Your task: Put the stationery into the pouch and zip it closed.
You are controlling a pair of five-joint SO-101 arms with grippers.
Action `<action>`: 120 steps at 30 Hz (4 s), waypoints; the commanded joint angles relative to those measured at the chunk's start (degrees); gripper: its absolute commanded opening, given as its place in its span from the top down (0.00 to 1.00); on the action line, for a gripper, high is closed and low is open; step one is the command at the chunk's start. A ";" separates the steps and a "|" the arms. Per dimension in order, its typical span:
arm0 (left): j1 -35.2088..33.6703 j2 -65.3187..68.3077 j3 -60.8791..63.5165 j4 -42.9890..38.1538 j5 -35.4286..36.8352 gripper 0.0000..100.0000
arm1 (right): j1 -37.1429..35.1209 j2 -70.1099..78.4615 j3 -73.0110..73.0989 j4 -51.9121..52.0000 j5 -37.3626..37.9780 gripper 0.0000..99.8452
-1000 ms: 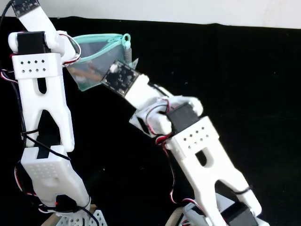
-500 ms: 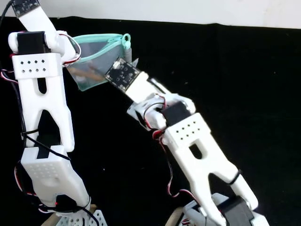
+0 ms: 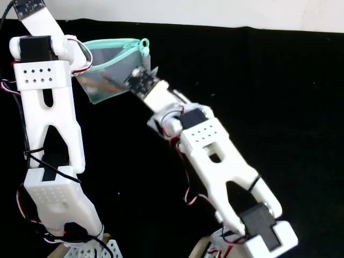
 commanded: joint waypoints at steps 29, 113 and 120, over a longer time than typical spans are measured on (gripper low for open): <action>-0.92 1.01 0.13 -0.88 -0.35 0.99 | -0.40 2.07 15.78 -41.63 -32.88 0.76; -0.92 1.01 0.13 -1.58 -0.35 0.99 | 5.23 31.87 -2.95 -81.10 -18.11 0.99; -0.92 1.01 0.13 -1.67 -0.35 0.99 | 9.98 31.69 -2.07 -80.84 -18.11 0.99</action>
